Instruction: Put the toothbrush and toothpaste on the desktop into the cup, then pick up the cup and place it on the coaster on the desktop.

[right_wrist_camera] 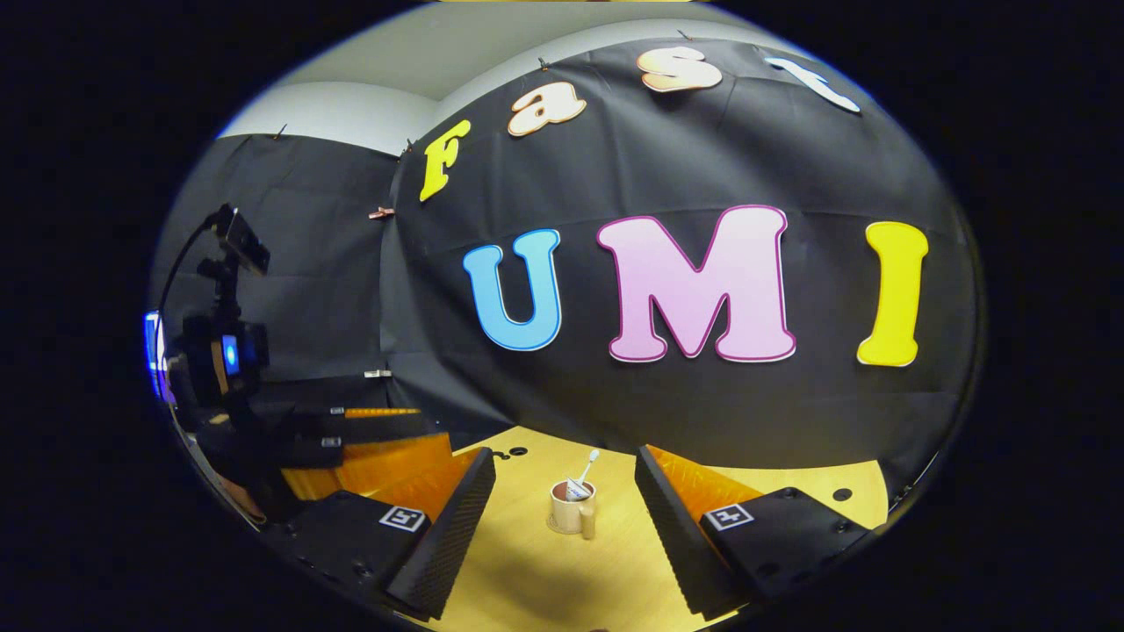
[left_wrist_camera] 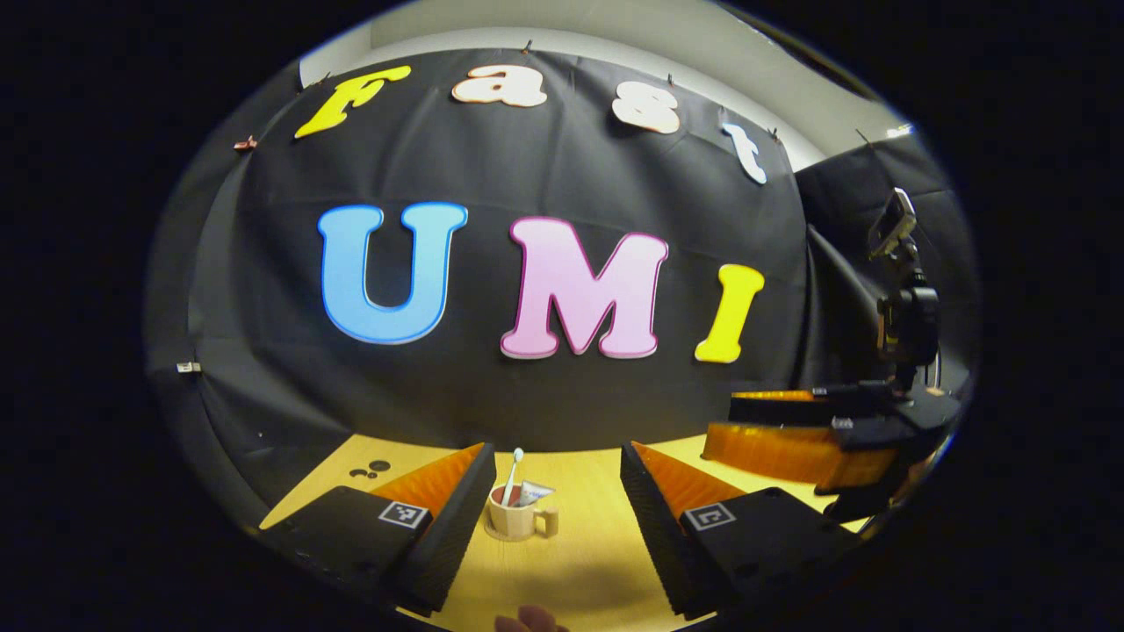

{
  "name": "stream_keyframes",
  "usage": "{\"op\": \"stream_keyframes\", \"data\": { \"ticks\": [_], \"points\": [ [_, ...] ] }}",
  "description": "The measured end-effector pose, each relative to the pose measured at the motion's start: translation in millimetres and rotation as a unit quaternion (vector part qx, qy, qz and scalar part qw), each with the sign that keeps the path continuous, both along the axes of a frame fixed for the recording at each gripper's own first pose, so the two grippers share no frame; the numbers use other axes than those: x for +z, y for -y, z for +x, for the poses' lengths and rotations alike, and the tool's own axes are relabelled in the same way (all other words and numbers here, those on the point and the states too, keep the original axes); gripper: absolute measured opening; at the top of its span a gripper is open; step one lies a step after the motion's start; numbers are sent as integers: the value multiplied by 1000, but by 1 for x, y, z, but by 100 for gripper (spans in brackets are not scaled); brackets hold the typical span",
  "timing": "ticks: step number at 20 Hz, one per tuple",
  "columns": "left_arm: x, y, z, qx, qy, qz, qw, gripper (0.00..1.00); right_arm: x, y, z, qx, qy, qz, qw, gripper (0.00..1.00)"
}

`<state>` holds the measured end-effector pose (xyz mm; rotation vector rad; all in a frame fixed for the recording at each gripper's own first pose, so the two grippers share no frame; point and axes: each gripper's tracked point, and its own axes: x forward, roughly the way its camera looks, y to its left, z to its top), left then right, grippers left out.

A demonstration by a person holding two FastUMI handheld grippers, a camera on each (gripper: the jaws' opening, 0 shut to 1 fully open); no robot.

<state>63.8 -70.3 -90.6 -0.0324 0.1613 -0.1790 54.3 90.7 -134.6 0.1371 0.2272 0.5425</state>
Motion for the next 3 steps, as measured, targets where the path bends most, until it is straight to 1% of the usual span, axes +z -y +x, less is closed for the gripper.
{"op": "stream_keyframes", "data": {
  "ticks": [2,3],
  "points": [
    [32,10,-4,-4,29,-3,1000,91,17,2,-8,1,7,4,1000,99],
    [48,11,-11,-1,43,-1,999,92,29,7,-14,0,15,2,1000,99]
  ]
}}
